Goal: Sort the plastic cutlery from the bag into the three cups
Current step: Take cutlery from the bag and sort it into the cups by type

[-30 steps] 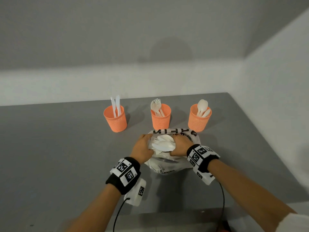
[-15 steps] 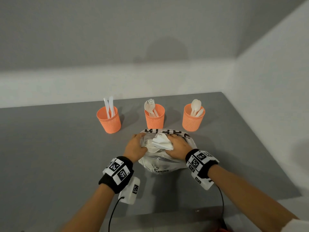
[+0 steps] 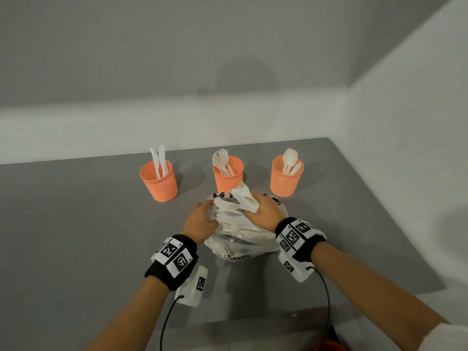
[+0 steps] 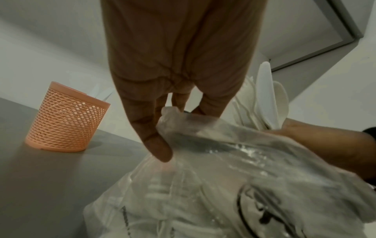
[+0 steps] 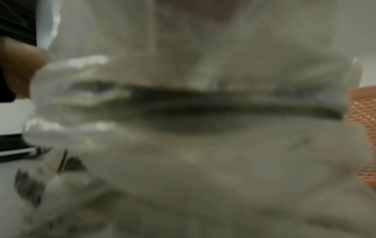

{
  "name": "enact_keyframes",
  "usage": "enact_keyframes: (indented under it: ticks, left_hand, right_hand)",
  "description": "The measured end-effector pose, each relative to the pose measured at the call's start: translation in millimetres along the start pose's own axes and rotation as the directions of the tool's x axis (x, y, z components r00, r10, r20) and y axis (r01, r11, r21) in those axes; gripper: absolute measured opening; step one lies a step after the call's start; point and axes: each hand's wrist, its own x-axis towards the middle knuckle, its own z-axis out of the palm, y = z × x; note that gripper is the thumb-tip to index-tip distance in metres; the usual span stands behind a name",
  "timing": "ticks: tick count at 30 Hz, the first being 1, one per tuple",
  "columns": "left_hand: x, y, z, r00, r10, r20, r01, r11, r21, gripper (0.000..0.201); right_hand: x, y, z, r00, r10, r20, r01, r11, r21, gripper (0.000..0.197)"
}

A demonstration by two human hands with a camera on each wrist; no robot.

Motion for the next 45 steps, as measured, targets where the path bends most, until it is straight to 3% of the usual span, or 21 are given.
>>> enact_keyframes:
  ticks: [5,8,10,12,14,17,19,21,22,25,28,33,36,39,43,45]
  left_hand:
    - [0,1,0,0.999,0.033,-0.033,-0.031,0.997,0.070,0.042]
    - [-3,11,-5,0.936,0.150,-0.317,-0.172,0.984,-0.042,0.022]
    - [-8,24,-10,0.903,0.090,-0.420,-0.227,0.931,-0.287,0.015]
    - [-15,34,-12,0.951,-0.034,-0.307,-0.168,0.777,-0.606,0.018]
    - [-19,36,-8,0.989,-0.145,-0.029,0.055,0.544,-0.837,0.029]
    - [-21,33,2,0.914,-0.197,0.355,0.395,0.227,-0.890,0.046]
    - [-21,33,6,0.882,-0.182,0.435,0.454,0.075,-0.888,0.050]
    - [-21,39,6,0.892,-0.156,0.423,0.422,-0.047,-0.906,0.047]
    - [-18,43,8,0.904,-0.146,0.401,0.396,-0.063,-0.916,0.042]
    - [-18,53,11,0.928,-0.111,0.357,0.358,-0.013,-0.934,0.031]
    - [-20,56,17,0.922,-0.107,0.373,0.380,0.056,-0.923,0.032]
    - [-16,55,25,0.907,-0.218,0.360,0.400,0.177,-0.899,0.037]
    - [-19,60,23,0.913,-0.176,0.369,0.403,0.237,-0.884,0.037]
    - [-19,65,22,0.899,-0.112,0.423,0.437,0.276,-0.856,0.038]
    - [-19,63,21,0.883,-0.111,0.456,0.466,0.327,-0.822,0.043]
    - [-19,62,18,0.918,-0.146,0.368,0.388,0.510,-0.768,0.034]
  right_hand:
    - [4,-22,-14,0.984,0.132,-0.116,-0.066,0.888,0.454,0.017]
    - [11,-31,-25,0.966,0.209,-0.155,-0.086,0.819,0.568,0.010]
    - [14,-40,-30,0.956,0.245,-0.163,-0.078,0.743,0.665,0.013]
    - [16,-48,-32,0.949,0.264,-0.170,-0.044,0.649,0.760,0.015]
    - [18,-56,-30,0.947,0.255,-0.195,0.006,0.593,0.805,0.014]
    - [16,-69,-24,0.941,0.261,-0.217,0.042,0.544,0.838,0.012]
    - [12,-76,-15,0.937,0.281,-0.208,0.034,0.519,0.854,0.015]
    - [9,-81,-2,0.927,0.320,-0.195,0.005,0.512,0.859,0.018]
    - [9,-79,3,0.921,0.338,-0.195,0.003,0.494,0.869,0.017]
    - [11,-81,14,0.877,0.436,-0.201,0.026,0.375,0.926,0.014]
    - [12,-80,16,0.869,0.460,-0.184,0.025,0.331,0.943,0.010]
    - [5,-69,15,0.950,0.306,-0.060,-0.100,0.480,0.871,0.021]
    - [3,-61,7,0.976,0.204,0.079,-0.170,0.479,0.861,0.016]
    - [1,-57,2,0.964,0.152,0.220,-0.266,0.453,0.851,0.018]
    - [0,-58,2,0.945,0.292,0.146,-0.280,0.496,0.822,0.024]
    - [2,-54,2,0.937,0.342,0.077,-0.223,0.415,0.882,0.028]
